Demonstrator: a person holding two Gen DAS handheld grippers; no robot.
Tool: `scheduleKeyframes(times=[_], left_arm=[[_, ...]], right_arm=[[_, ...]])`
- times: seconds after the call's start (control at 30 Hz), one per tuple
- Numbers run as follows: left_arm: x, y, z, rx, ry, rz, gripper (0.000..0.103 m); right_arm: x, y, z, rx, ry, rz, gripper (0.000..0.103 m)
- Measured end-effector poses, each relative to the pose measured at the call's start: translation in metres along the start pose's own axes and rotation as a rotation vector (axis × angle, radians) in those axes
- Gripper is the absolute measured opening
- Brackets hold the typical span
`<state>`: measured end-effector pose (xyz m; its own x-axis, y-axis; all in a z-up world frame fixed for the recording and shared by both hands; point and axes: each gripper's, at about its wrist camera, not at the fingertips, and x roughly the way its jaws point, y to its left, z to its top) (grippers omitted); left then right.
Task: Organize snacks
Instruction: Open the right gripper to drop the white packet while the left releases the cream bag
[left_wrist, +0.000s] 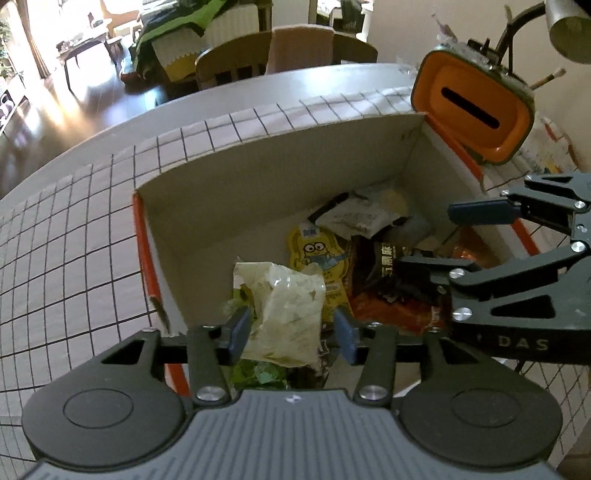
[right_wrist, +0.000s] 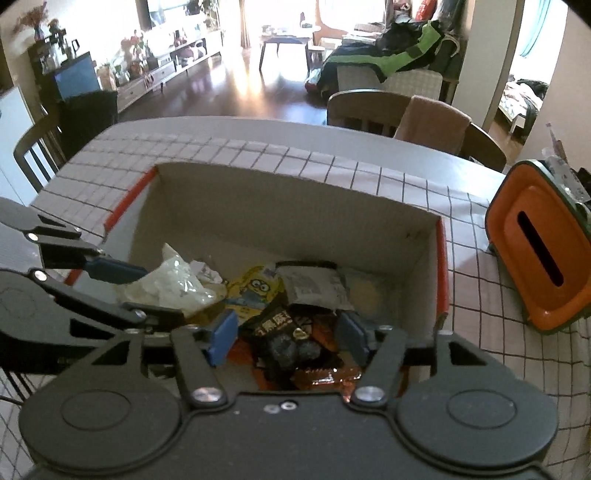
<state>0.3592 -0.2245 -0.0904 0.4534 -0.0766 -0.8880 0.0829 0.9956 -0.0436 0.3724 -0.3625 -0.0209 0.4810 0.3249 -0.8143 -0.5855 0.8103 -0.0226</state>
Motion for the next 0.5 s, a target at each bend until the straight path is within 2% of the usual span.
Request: scheduleKeyframes(times=[0.13, 0.27, 0.37, 0.5], left_arm=[[-0.015, 0.002, -0.004, -0.002, -0.037, 0.001, 0.055], [-0.032, 0.003, -0.011, -0.005, -0.074, 0.010, 0.065], [-0.043, 0.001, -0.016, -0.001, -0.103, 0.021, 0.069], [-0.060, -0.003, -0.023, 0.010, -0.147, 0.028, 0.074]], right_arm=[[-0.016, 0.002, -0.004, 0.011, -0.031, 0.024, 0.070], [-0.031, 0.005, -0.009, 0.027, -0.061, 0.052, 0.072], [-0.045, 0.009, -0.012, 0.032, -0.094, 0.068, 0.082], [-0.062, 0.014, -0.016, 0.038, -0.139, 0.075, 0.087]])
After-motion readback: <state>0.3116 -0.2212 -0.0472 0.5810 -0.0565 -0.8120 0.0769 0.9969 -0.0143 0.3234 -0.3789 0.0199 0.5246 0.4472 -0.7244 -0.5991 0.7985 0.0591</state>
